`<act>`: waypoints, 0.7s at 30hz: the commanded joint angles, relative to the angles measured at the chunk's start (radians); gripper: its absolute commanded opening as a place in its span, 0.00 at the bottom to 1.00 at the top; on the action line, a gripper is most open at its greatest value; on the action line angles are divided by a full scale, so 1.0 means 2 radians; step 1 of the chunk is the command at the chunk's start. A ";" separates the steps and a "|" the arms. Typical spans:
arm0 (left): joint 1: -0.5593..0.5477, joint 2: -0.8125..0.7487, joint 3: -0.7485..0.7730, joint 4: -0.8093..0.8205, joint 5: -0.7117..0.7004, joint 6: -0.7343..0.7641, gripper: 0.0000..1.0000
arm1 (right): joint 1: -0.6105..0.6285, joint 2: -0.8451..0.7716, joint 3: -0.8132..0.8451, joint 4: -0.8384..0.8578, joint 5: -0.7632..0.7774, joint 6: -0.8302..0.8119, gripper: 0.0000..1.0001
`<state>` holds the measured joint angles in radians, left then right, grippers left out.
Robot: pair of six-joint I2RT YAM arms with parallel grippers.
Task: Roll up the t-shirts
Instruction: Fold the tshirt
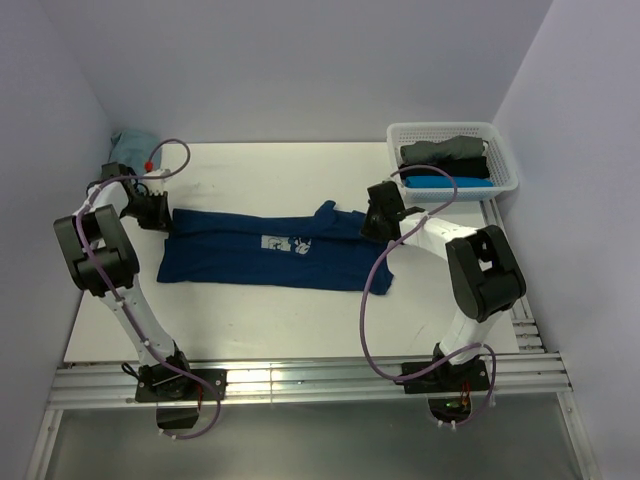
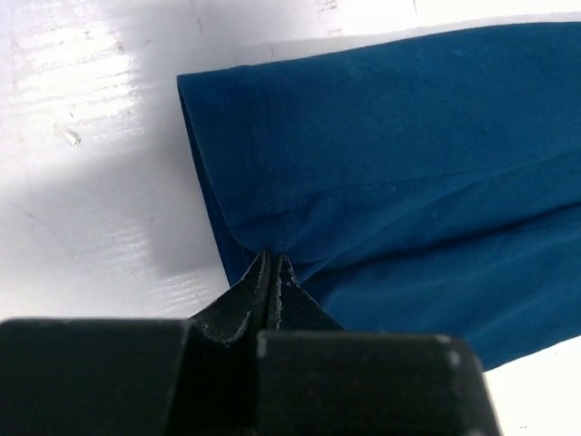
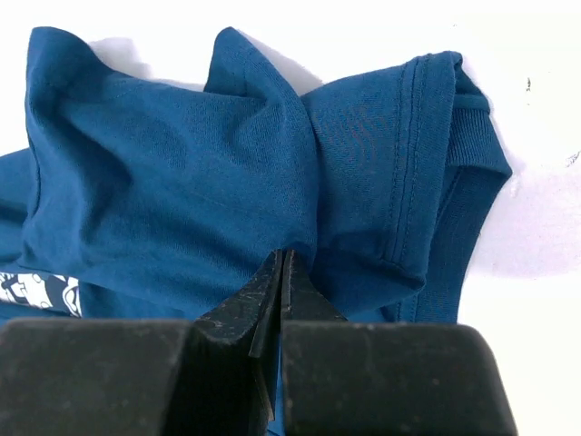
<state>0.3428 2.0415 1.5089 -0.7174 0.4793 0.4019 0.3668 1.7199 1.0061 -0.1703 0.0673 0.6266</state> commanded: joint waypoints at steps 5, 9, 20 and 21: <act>0.018 -0.036 0.014 -0.012 0.038 0.024 0.00 | -0.001 -0.030 0.004 0.012 0.021 0.007 0.00; 0.026 -0.044 0.019 -0.021 0.045 0.031 0.00 | -0.001 -0.032 0.006 0.006 0.025 0.008 0.00; 0.036 -0.047 -0.016 -0.025 0.042 0.056 0.00 | -0.001 -0.036 -0.028 0.019 0.020 0.023 0.00; 0.036 -0.046 -0.018 -0.028 0.043 0.059 0.00 | -0.001 -0.036 -0.030 0.021 0.019 0.023 0.00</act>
<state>0.3996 1.9865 1.4860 -0.7570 0.5400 0.4786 0.3668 1.6958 0.9691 -0.1486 0.0834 0.6613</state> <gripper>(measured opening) 0.012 0.009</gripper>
